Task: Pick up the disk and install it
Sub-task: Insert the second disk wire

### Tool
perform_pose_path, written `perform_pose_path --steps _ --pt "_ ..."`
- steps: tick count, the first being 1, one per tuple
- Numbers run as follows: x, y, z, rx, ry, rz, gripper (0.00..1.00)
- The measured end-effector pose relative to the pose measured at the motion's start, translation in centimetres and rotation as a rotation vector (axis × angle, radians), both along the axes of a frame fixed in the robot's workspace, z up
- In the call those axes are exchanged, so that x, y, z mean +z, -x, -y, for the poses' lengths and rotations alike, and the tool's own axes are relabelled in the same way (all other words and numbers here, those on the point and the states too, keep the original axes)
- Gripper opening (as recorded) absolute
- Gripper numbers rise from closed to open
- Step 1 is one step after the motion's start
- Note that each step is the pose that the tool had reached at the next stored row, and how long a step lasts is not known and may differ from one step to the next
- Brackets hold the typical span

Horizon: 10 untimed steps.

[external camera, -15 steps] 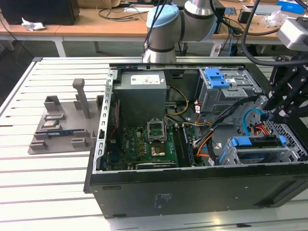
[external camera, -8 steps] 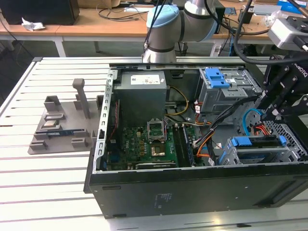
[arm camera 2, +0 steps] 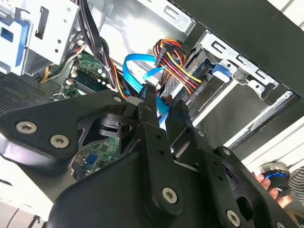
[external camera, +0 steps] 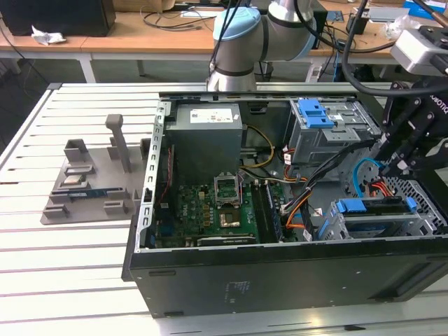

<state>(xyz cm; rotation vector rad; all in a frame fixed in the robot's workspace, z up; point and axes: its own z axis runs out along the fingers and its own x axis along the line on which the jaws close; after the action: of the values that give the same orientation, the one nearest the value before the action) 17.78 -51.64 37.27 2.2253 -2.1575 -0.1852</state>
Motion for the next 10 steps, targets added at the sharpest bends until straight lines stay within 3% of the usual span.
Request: perform_pose_path --steps 2,4,8,9,10 --pt "0.00 0.00 0.00 0.006 0.0060 0.0000 0.36" --pt "0.00 -0.01 0.00 0.012 0.0230 0.0000 0.36" --pt "0.00 -0.01 0.00 0.013 0.0258 0.0002 0.36" --pt "-0.01 -0.01 -0.01 0.013 0.0258 0.0084 0.36" --pt "-0.02 0.00 -0.01 0.012 0.0260 0.0253 0.36"
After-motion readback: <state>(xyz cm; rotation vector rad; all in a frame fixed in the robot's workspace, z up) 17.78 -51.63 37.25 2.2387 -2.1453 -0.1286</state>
